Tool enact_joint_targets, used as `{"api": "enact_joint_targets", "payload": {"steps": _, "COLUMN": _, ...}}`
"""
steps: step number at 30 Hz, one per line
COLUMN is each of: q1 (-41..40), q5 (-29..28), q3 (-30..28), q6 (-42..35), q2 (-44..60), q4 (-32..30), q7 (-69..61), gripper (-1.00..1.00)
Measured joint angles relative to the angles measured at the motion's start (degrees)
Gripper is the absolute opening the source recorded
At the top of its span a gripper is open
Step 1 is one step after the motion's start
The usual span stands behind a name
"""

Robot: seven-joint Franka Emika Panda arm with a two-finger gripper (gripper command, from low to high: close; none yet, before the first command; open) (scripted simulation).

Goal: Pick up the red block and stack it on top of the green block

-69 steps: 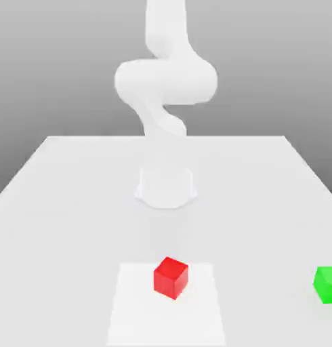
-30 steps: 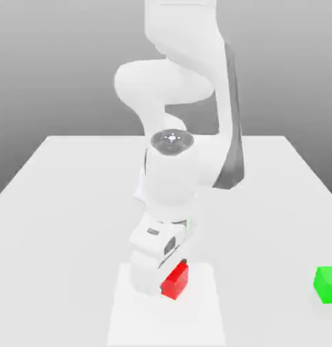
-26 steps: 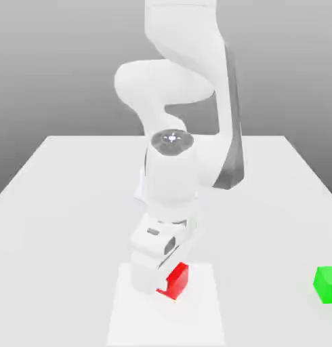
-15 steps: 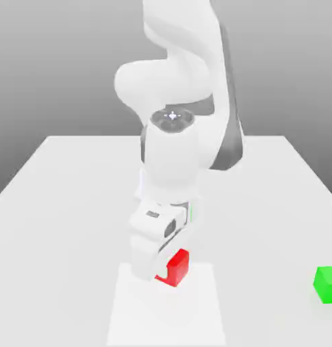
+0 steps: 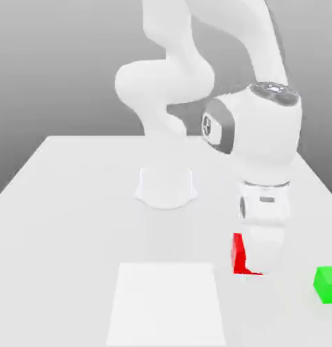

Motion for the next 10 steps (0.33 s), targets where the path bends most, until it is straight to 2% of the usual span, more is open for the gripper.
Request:
{"api": "enact_joint_targets", "payload": {"steps": 3, "q1": 3.6, "q5": -0.5, "q3": 4.0, "q6": -1.3, "q2": 4.9, "q4": 5.9, "q7": -4.8, "gripper": -1.00}}
{"api": "enact_joint_targets", "payload": {"steps": 6, "q1": 4.9, "q5": -2.5, "q3": 4.1, "q6": 3.1, "q2": 11.1, "q4": 7.7, "q7": -4.6, "gripper": -1.00}}
{"api": "enact_joint_targets", "payload": {"steps": 7, "q1": 5.3, "q5": -2.9, "q3": 3.8, "q6": 4.4, "q2": 12.6, "q4": 7.8, "q7": -4.3, "gripper": 1.00}}
{"api": "enact_joint_targets", "payload": {"steps": 10, "q1": 5.3, "q5": -2.9, "q3": 3.8, "q6": 4.4, "q2": 12.6, "q4": 7.8, "q7": -4.3, "gripper": 1.00}}
